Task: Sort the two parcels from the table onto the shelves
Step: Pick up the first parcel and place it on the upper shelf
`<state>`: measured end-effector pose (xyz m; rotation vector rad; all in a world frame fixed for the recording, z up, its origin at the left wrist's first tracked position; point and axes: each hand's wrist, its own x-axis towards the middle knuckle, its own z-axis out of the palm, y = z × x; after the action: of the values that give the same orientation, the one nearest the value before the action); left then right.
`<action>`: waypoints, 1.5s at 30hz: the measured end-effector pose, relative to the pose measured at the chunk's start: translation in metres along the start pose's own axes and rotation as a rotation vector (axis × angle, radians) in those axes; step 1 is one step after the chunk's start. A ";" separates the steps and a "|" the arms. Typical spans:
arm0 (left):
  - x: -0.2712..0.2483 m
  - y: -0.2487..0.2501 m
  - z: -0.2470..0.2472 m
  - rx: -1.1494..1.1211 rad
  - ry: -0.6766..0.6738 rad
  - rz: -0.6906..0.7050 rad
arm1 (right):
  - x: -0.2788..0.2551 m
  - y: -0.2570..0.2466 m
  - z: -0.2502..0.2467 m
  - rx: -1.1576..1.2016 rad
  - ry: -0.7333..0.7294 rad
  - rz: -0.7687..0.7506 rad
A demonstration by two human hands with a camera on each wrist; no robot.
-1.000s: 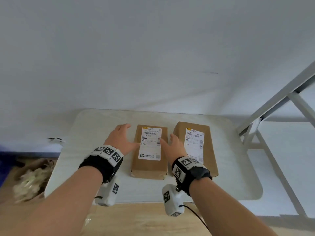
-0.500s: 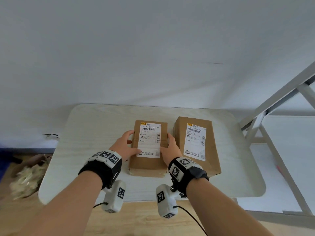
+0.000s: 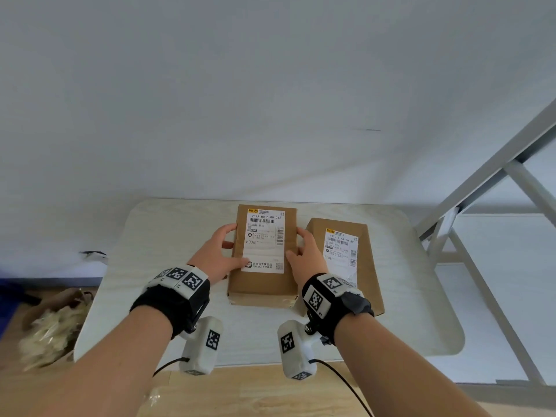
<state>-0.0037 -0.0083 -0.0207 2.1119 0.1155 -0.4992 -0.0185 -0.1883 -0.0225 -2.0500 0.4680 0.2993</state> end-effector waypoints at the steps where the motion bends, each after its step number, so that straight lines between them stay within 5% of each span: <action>1: -0.002 0.003 -0.002 -0.005 0.005 0.013 | -0.001 -0.003 -0.002 0.008 0.003 -0.009; 32: -0.138 0.192 -0.111 0.047 0.340 0.668 | -0.138 -0.167 -0.131 0.278 0.287 -0.597; 45: -0.178 0.221 -0.089 0.073 0.302 0.856 | -0.192 -0.149 -0.167 0.311 0.446 -0.669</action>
<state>-0.0791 -0.0403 0.2652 2.0585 -0.6203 0.3281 -0.1208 -0.2267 0.2515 -1.8355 0.0593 -0.6052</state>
